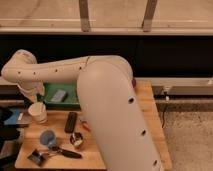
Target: Place fork in paper cup
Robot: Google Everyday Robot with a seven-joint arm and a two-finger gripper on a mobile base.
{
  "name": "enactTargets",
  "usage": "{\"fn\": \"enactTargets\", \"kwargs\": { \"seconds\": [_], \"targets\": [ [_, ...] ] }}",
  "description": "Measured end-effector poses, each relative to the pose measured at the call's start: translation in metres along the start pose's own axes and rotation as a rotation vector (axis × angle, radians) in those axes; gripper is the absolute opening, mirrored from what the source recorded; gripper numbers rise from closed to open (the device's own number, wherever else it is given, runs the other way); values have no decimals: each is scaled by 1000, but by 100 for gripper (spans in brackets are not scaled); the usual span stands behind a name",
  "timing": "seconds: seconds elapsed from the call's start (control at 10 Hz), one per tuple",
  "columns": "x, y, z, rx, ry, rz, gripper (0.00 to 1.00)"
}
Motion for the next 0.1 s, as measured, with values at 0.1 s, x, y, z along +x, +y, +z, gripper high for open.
{"fn": "enactTargets", "kwargs": {
  "seconds": [0.1],
  "targets": [
    [0,0,0,0,0,0,80]
  ]
}}
